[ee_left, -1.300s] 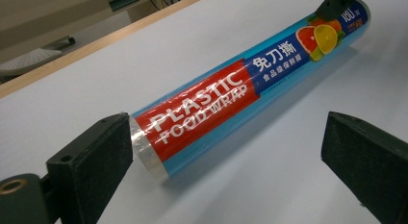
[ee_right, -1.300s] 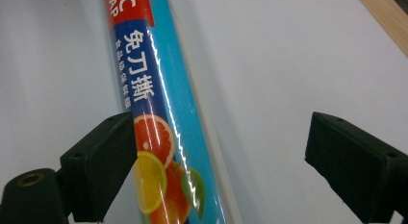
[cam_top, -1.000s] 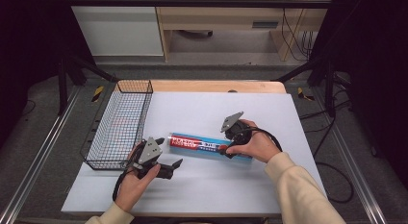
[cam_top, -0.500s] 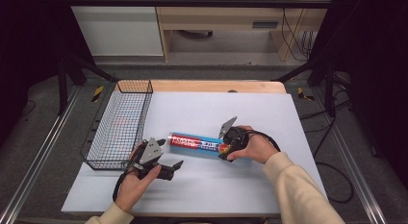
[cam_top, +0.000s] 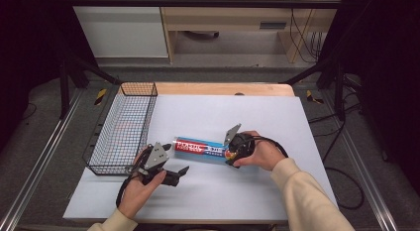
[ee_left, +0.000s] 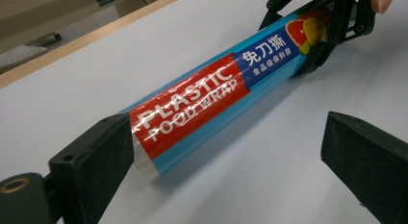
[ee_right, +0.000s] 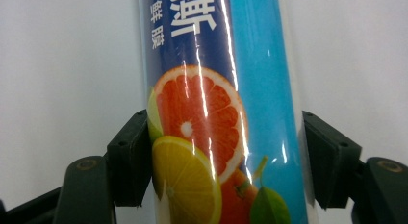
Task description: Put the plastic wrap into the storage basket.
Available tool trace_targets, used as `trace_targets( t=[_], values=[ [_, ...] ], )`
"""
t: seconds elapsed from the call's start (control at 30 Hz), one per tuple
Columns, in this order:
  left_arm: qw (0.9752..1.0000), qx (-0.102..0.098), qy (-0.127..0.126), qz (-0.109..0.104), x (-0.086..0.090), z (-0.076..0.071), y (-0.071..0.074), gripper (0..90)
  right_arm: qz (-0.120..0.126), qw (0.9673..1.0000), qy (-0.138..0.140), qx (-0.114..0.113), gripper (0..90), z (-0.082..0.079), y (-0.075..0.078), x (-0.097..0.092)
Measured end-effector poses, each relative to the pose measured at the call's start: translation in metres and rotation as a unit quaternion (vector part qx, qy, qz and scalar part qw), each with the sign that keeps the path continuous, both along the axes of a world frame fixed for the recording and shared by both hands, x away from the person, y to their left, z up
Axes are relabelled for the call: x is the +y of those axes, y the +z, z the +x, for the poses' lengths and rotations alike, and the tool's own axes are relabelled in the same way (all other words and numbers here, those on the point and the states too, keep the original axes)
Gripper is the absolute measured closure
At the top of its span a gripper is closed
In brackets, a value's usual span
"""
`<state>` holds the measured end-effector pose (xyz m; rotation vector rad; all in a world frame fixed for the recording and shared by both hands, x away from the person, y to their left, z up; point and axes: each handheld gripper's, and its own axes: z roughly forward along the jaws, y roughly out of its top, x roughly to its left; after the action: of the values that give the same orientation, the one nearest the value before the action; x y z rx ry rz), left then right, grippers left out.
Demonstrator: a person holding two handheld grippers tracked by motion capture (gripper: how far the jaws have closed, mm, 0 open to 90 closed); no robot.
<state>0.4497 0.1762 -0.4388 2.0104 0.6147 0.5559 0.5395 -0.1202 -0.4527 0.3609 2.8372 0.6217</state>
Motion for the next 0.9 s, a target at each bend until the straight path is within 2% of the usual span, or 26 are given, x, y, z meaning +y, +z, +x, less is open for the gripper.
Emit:
trace_targets(
  t=[0.03, 0.1, 0.17, 0.2, 0.23, 0.27, 0.3, 0.33, 0.37, 0.43, 0.47, 0.5, 0.53, 0.57, 0.7, 0.8, 0.83, 0.9],
  values=[
    [1.0000, -0.003, -0.004, 0.001, 0.000, 0.000, 0.002, 4.5, 0.002, 0.9999, 0.000, -0.012, 30.7, -0.004, 0.001, 0.000],
    [0.9998, -0.013, -0.008, 0.015, -0.001, 0.000, 0.007, 4.5, 0.001, 0.9998, 0.001, -0.019, 30.7, -0.006, 0.003, -0.001],
    [0.9997, -0.010, -0.017, 0.011, -0.002, 0.003, 0.012, 4.4, 0.005, 0.9995, 0.003, -0.032, 30.7, -0.011, 0.008, -0.003],
    [0.9997, -0.009, -0.022, 0.010, -0.003, 0.005, 0.014, 4.6, 0.010, 0.9990, 0.008, -0.043, 30.7, -0.016, 0.017, -0.007],
    [0.9994, -0.011, -0.029, 0.017, -0.005, 0.008, 0.017, 4.6, 0.010, 0.9990, 0.008, -0.043, 30.7, -0.016, 0.017, -0.007],
    [0.9989, -0.016, -0.035, 0.026, -0.007, 0.010, 0.020, 4.5, 0.009, 0.9991, 0.015, -0.039, 30.7, -0.019, 0.027, -0.010],
    [0.9984, -0.020, -0.041, 0.033, -0.009, 0.012, 0.024, 4.5, 0.009, 0.9991, 0.015, -0.039, 30.7, -0.019, 0.027, -0.010],
    [0.9979, -0.022, -0.049, 0.037, -0.011, 0.015, 0.028, 4.5, 0.004, 0.9989, 0.017, -0.044, 30.7, -0.022, 0.031, -0.012],
    [0.9963, -0.030, -0.059, 0.054, -0.016, 0.020, 0.039, 4.5, -0.009, 0.9987, 0.023, -0.045, 30.7, -0.026, 0.040, -0.013],
    [0.9956, -0.031, -0.068, 0.056, -0.019, 0.022, 0.044, 4.5, -0.017, 0.9984, 0.027, -0.047, 30.8, -0.027, 0.044, -0.014],
    [0.9942, -0.031, -0.080, 0.065, -0.023, 0.024, 0.049, 4.3, -0.026, 0.9976, 0.036, -0.052, 30.8, -0.029, 0.050, -0.016],
    [0.9925, -0.032, -0.090, 0.076, -0.026, 0.025, 0.054, 4.3, -0.030, 0.9976, 0.034, -0.052, 30.8, -0.031, 0.053, -0.017],
    [0.9885, -0.040, -0.106, 0.100, -0.034, 0.027, 0.061, 4.3, -0.033, 0.9973, 0.035, -0.057, 30.8, -0.032, 0.056, -0.018],
    [0.9885, -0.040, -0.106, 0.100, -0.034, 0.027, 0.061, 4.3, -0.033, 0.9973, 0.035, -0.057, 30.8, -0.032, 0.056, -0.018],
    [0.9818, -0.033, -0.137, 0.128, -0.049, 0.031, 0.066, 4.1, -0.037, 0.9966, 0.042, -0.059, 30.8, -0.034, 0.068, -0.020],
    [0.9751, -0.032, -0.157, 0.153, -0.061, 0.033, 0.064, 4.1, -0.038, 0.9964, 0.045, -0.062, 30.9, -0.035, 0.076, -0.020],
    [0.9719, -0.032, -0.164, 0.166, -0.068, 0.033, 0.063, 4.4, -0.039, 0.9960, 0.050, -0.062, 30.9, -0.035, 0.082, -0.019],
    [0.9711, -0.031, -0.165, 0.170, -0.071, 0.035, 0.063, 4.4, -0.042, 0.9956, 0.052, -0.066, 30.8, -0.036, 0.083, -0.019]
  ],
)
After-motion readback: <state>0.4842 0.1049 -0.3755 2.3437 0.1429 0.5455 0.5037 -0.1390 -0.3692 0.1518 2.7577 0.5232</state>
